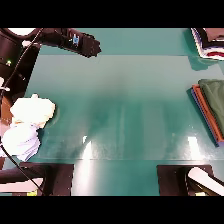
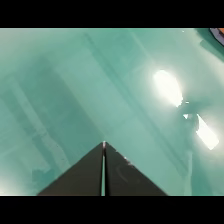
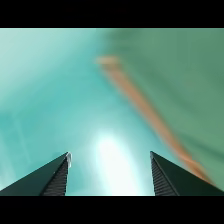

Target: Fold the shirts.

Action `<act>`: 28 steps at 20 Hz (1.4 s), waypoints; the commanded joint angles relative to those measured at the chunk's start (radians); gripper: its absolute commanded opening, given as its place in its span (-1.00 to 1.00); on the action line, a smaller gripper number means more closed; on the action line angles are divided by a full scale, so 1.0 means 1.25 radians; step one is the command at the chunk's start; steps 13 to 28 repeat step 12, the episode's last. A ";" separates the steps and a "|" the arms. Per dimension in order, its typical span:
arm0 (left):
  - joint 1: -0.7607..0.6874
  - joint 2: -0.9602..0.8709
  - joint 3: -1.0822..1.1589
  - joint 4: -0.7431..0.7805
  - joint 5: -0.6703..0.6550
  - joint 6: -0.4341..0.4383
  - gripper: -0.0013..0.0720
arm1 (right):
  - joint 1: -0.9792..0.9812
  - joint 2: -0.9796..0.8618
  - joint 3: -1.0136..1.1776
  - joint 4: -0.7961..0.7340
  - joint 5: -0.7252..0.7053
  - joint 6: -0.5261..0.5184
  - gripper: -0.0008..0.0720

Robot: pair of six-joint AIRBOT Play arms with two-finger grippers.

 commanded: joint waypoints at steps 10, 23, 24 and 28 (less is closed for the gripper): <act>0.001 0.000 0.000 -0.003 0.004 0.000 -0.89 | 0.591 0.001 0.033 -0.021 -0.112 -0.003 -0.93; 0.001 0.000 0.000 -0.003 0.004 0.000 -0.89 | 0.597 0.001 0.033 -0.019 -0.114 -0.003 -0.93; 0.001 0.000 0.000 -0.003 0.004 0.000 -0.89 | 0.597 0.001 0.033 -0.019 -0.114 -0.003 -0.93; 0.001 0.000 0.000 -0.003 0.004 0.000 -0.89 | 0.597 0.001 0.033 -0.019 -0.114 -0.003 -0.93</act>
